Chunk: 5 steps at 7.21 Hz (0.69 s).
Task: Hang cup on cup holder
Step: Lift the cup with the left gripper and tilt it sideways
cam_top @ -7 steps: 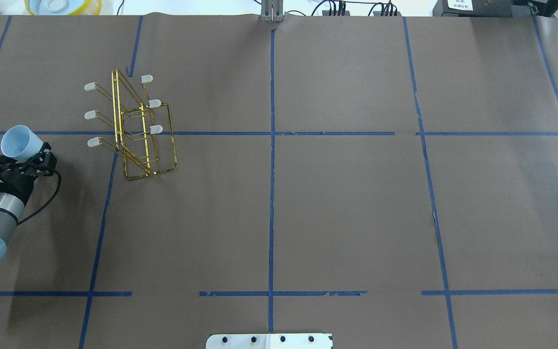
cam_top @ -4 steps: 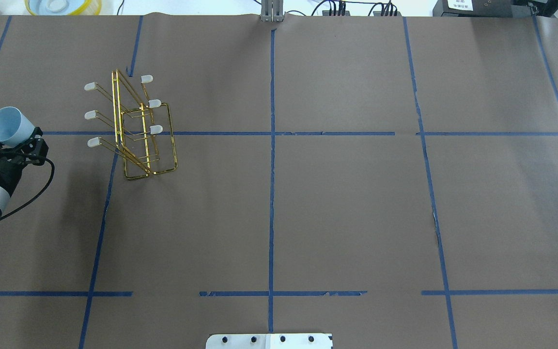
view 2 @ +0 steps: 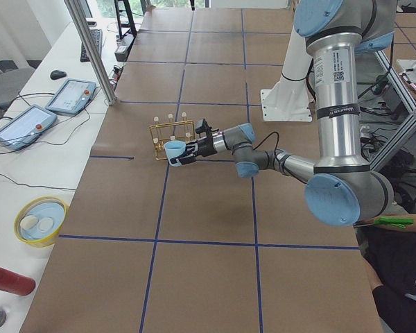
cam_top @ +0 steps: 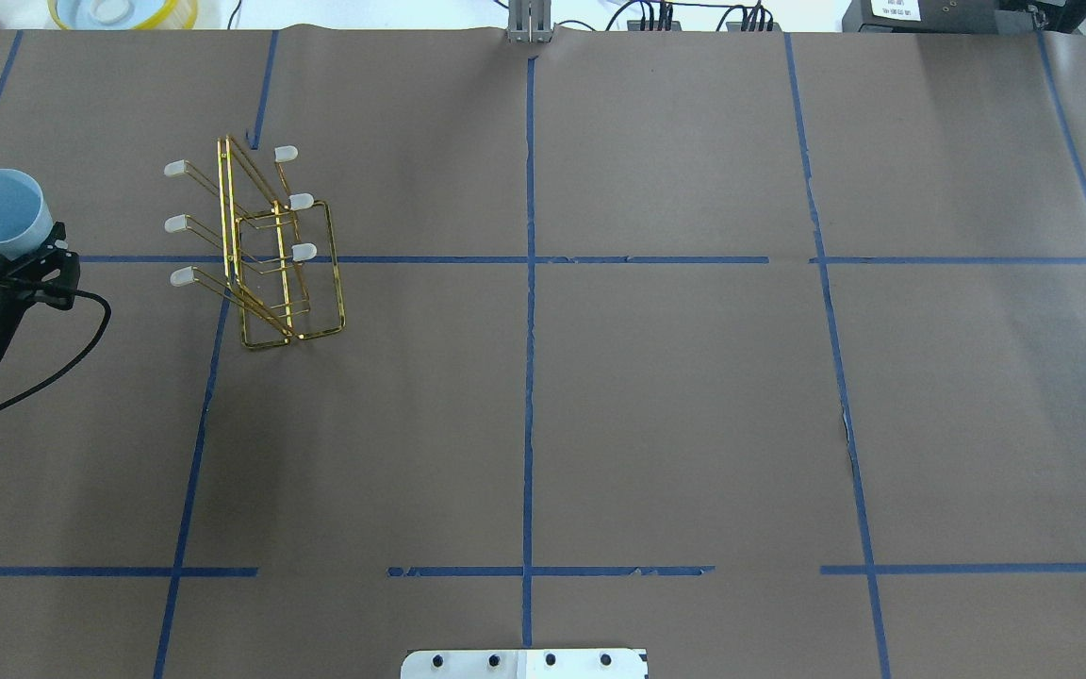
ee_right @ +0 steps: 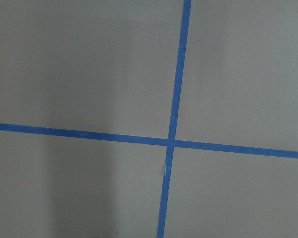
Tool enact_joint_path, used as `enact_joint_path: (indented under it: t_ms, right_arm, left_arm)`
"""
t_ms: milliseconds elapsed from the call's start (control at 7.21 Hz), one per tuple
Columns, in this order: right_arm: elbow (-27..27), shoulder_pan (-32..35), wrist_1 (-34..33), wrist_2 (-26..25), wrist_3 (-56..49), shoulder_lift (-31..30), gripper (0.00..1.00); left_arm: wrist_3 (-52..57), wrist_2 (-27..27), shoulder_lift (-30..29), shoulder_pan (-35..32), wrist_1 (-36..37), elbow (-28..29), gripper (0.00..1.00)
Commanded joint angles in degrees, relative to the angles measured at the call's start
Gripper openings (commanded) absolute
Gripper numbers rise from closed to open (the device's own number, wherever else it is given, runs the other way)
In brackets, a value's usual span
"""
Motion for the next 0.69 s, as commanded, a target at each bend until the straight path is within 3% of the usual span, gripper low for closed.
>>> enact_joint_path:
  t_ms: [0,277,555]
  right_arm:
    - [0.0,0.0,0.0,0.0,0.0,0.0,1.00]
    - [0.0,0.0,0.0,0.0,0.0,0.0,1.00]
    - [0.0,0.0,0.0,0.0,0.0,0.0,1.00]
  left_arm:
    - [16.4,0.2,0.1,-1.6,4.8,-5.2,0.00]
    - [35.6,1.4,0.1,-3.2,5.9,-7.4,0.00]
    - [53.6,16.9,-0.6,-3.5,17.7,-9.1,0.00]
